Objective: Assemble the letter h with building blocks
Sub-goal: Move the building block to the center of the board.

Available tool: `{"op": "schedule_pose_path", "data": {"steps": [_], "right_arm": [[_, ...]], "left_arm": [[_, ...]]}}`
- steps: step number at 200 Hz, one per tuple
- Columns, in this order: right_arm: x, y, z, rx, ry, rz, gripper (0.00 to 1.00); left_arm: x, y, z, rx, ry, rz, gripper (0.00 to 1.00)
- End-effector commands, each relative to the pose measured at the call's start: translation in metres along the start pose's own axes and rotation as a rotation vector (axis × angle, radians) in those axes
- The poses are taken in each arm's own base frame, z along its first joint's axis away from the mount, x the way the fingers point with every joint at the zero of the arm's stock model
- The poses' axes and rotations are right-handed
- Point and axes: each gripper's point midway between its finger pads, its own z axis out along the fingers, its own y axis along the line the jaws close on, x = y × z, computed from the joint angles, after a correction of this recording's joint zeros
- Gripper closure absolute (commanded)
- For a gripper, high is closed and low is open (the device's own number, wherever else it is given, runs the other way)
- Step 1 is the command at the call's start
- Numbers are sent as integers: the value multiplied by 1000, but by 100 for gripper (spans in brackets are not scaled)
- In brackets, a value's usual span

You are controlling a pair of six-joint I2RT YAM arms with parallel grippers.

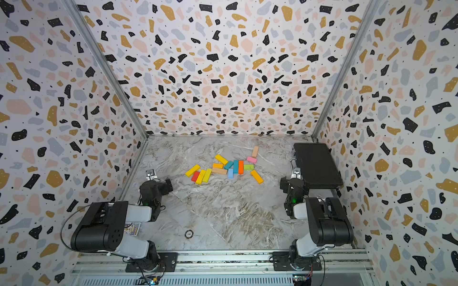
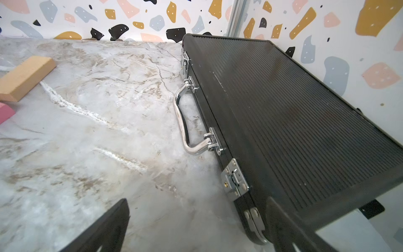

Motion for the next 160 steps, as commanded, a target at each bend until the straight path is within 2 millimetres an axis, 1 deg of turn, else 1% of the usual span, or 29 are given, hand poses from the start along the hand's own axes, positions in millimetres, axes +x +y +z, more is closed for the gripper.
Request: {"op": "schedule_pose_path", "data": {"steps": [1,160], "right_arm": [[-12,1,0,-2,-34,16,1],[-13,1,0,-1,-36,17,1]], "left_arm": [[-10,-3,1,17,-38,-4,1],[-12,-2,1,15,-38,-8,1]]}}
